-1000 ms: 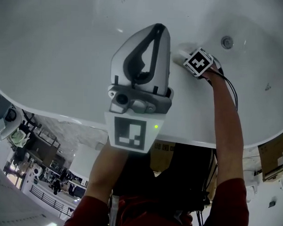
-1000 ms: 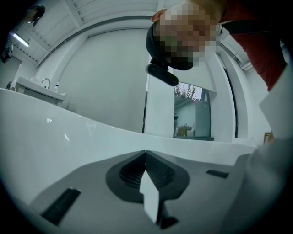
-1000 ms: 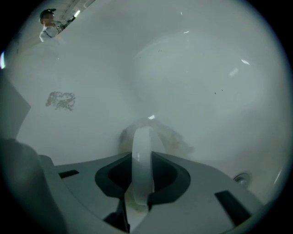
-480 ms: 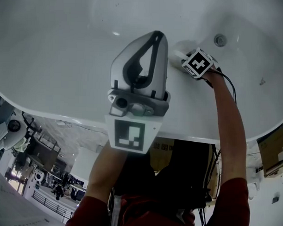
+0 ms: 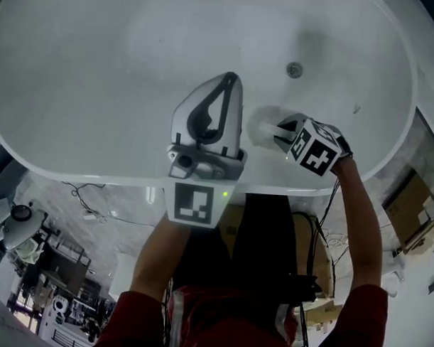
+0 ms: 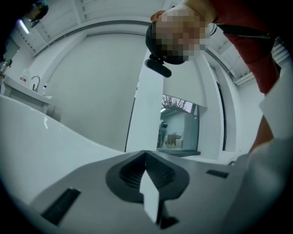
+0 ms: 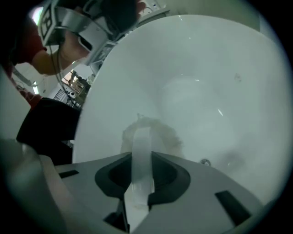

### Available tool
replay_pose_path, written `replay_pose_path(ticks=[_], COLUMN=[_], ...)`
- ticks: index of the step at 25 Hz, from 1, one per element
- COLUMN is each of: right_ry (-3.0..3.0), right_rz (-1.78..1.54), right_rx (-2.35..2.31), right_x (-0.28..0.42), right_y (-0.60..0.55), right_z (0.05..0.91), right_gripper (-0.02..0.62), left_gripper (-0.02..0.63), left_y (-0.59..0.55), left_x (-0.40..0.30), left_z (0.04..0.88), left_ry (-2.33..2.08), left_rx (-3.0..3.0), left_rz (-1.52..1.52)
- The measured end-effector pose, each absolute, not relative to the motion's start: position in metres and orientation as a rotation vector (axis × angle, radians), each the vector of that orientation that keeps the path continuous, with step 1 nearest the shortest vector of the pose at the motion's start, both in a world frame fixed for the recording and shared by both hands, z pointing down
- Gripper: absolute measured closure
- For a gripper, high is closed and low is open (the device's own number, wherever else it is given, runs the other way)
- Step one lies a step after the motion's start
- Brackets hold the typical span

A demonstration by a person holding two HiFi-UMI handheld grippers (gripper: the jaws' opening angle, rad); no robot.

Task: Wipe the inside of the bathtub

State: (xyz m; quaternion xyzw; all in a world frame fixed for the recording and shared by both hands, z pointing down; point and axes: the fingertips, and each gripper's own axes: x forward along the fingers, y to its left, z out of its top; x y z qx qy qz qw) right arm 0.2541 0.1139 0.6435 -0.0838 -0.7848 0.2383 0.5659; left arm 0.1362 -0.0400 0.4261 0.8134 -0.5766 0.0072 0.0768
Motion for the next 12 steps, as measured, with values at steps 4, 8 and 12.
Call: replay_pose_path(ticks=[4, 8, 12], right_ry=[-1.814, -1.788, -1.799], right_rz=[0.510, 0.558, 0.638], right_rx=[-0.248, -0.250, -0.203], right_x=[0.274, 0.305, 0.323], right_y=[0.144, 0.162, 0.161], right_z=[0.589, 0.553, 0.556], right_gripper=[0.505, 0.505, 0.505], left_gripper=[0.591, 0.591, 0.591], left_y=[-0.032, -0.037, -0.047], left_x=[0.145, 0.163, 0.181], left_z=[0.411, 0.388, 0.377], left_ry=[-1.694, -1.692, -1.689], left_rx=[2.484, 2.474, 2.469], left_rz=[0.018, -0.008, -0.007])
